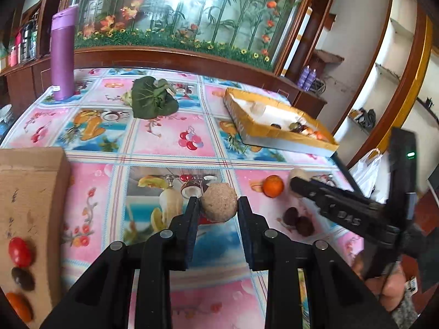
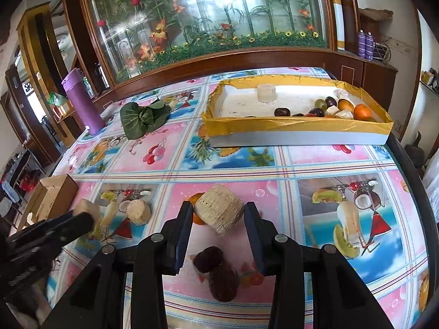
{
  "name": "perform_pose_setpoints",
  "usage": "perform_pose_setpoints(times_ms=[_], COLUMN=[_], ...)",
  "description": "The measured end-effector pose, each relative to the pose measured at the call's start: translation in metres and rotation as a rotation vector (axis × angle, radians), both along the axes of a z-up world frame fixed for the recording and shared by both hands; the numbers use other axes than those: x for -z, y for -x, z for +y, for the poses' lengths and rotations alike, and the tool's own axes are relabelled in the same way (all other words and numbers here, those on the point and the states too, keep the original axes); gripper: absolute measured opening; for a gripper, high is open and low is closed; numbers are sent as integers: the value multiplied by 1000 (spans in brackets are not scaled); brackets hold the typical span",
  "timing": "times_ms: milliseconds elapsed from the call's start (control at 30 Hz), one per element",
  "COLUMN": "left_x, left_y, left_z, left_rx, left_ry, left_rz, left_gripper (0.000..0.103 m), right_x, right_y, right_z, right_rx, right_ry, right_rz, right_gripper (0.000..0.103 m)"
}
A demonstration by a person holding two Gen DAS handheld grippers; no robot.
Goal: Organize fruits
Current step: 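Grasp a beige cake with the right gripper while the left gripper grasps a brown round cake, then carry both cakes into the cardboard box and open both grippers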
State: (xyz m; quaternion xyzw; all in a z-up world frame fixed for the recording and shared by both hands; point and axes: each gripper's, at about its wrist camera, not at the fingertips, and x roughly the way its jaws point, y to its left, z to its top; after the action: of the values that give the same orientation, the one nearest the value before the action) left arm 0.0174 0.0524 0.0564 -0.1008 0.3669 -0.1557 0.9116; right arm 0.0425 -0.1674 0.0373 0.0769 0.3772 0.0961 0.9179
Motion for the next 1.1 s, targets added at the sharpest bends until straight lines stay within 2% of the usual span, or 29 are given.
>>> perform_pose_setpoints(times_ms=[67, 200, 367, 500, 533, 733, 900, 1100], left_x=[-10, -27, -26, -11, -7, 19, 20, 22], left_y=[16, 52, 88, 104, 106, 111, 113, 120], left_z=[16, 69, 148, 188, 195, 215, 213, 218], left_rx=[-12, -114, -316, -447, -464, -482, -474, -478], left_ry=[30, 23, -77, -206, -216, -201, -211, -165], left_rz=[1, -7, 33, 87, 100, 178, 167, 170], left_gripper=[27, 27, 27, 27, 27, 28, 28, 28], right_x=[1, -12, -38, -44, -43, -20, -4, 1], right_y=[1, 14, 42, 68, 75, 107, 119, 122], right_z=[6, 37, 101, 167, 184, 259, 286, 295], right_rx=[-10, -78, -248, -393, -426, -565, -585, -582], right_ry=[-30, -60, -102, -87, -79, -4, 84, 144], right_rz=[20, 23, 4, 2, 3, 43, 45, 28], right_gripper=[41, 42, 42, 42, 42, 43, 43, 43])
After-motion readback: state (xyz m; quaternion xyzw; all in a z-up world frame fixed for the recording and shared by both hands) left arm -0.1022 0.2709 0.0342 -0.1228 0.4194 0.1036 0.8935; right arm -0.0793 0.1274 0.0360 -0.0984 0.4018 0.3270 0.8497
